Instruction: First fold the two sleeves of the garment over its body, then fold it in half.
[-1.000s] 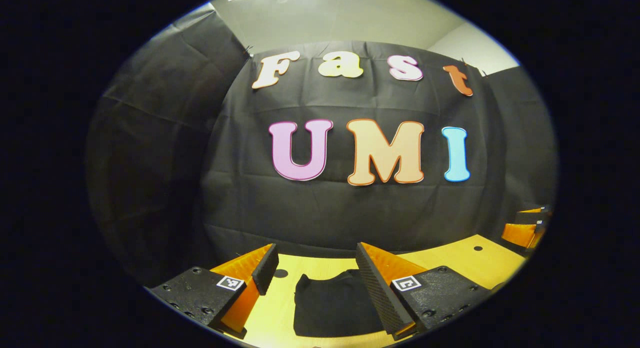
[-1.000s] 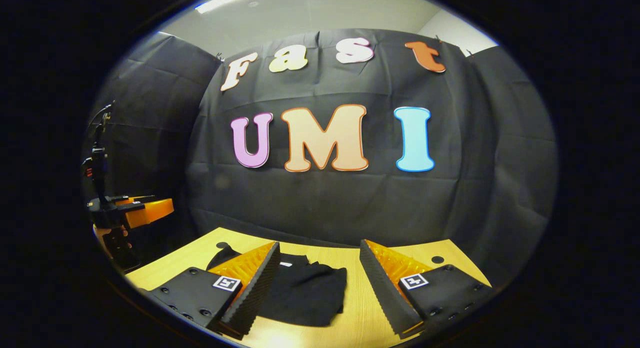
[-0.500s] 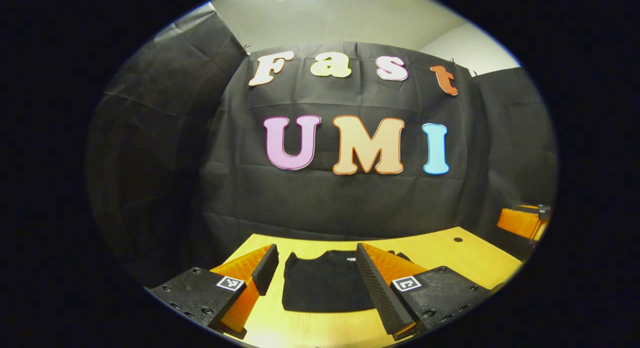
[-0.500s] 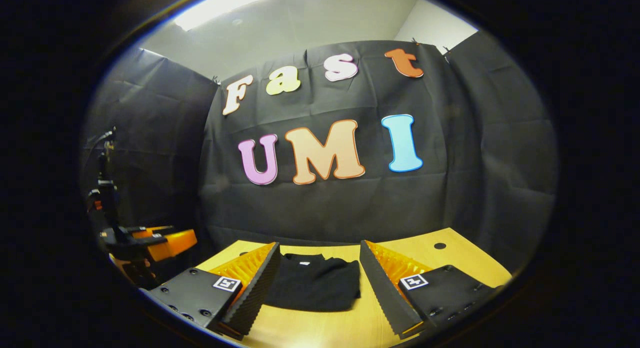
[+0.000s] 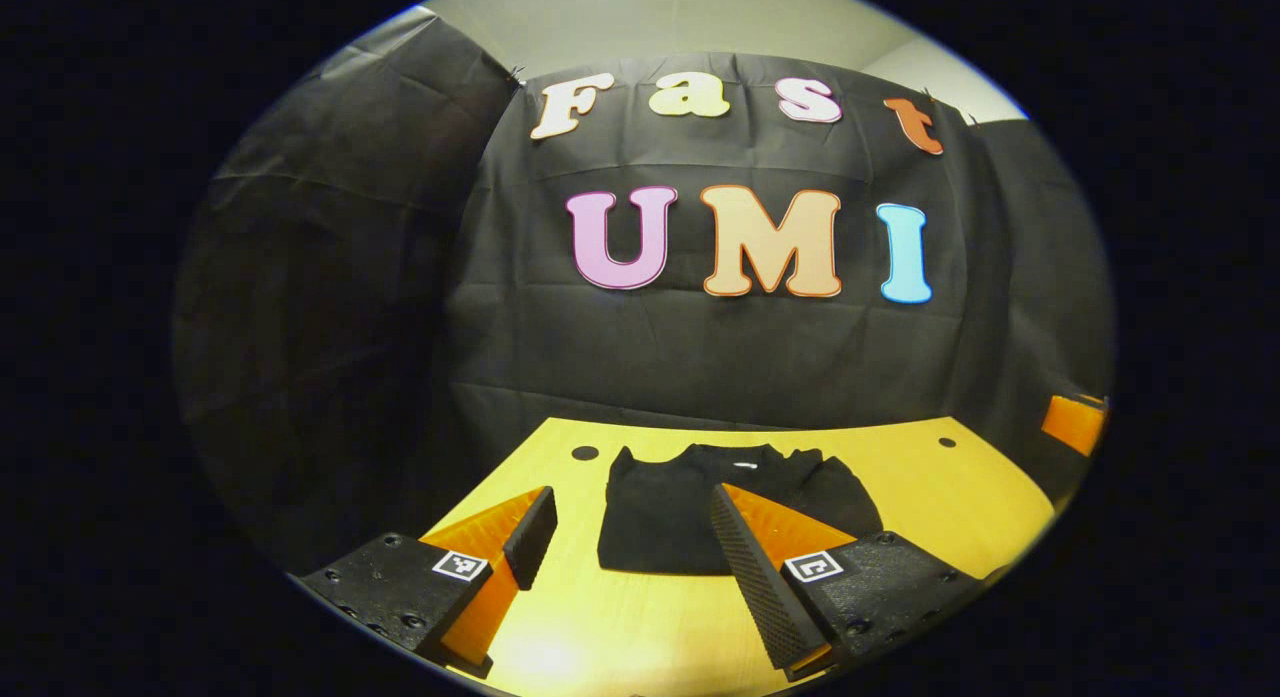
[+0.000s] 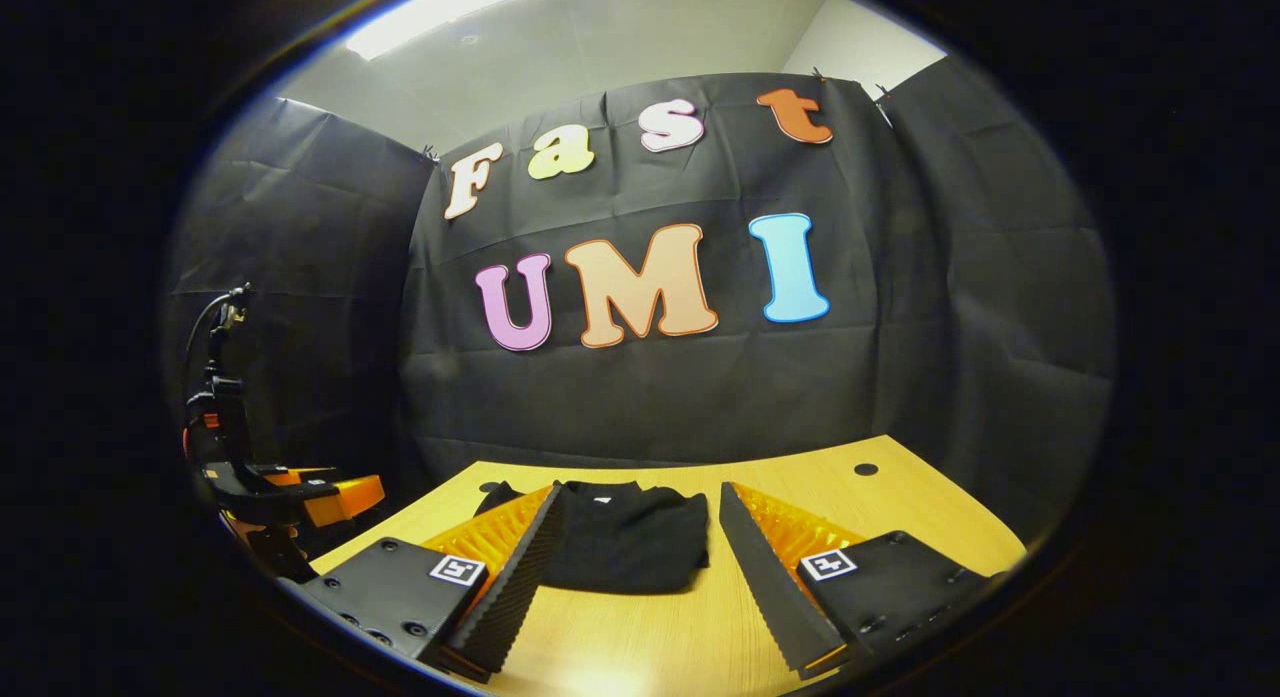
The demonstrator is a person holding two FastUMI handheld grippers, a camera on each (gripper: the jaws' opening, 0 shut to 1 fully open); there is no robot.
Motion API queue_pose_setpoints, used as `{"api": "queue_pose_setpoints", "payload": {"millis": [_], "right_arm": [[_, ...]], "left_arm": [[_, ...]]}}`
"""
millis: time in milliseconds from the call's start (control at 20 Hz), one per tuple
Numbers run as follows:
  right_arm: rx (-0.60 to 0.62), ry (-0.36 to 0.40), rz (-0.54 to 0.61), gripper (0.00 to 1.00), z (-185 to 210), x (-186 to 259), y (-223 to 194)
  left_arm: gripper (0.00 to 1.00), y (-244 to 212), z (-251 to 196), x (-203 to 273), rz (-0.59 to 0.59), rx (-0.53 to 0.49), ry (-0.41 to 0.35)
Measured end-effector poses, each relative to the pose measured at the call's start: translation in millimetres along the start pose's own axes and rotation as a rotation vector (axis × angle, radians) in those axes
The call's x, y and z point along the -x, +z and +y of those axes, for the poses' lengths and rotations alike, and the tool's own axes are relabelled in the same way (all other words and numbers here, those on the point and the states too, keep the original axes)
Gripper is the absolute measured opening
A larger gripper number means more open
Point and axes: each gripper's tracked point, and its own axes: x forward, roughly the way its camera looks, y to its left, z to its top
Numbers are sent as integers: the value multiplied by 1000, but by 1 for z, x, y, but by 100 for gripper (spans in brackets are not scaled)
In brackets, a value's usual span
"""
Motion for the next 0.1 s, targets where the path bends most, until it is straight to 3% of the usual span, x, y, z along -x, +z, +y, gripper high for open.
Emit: {"api": "queue_pose_setpoints", "payload": {"millis": [100], "right_arm": [[-10, 19, 18, 98, -1, 3, -7]], "left_arm": [[92, 4, -4, 6, -13, -20, 0]]}}
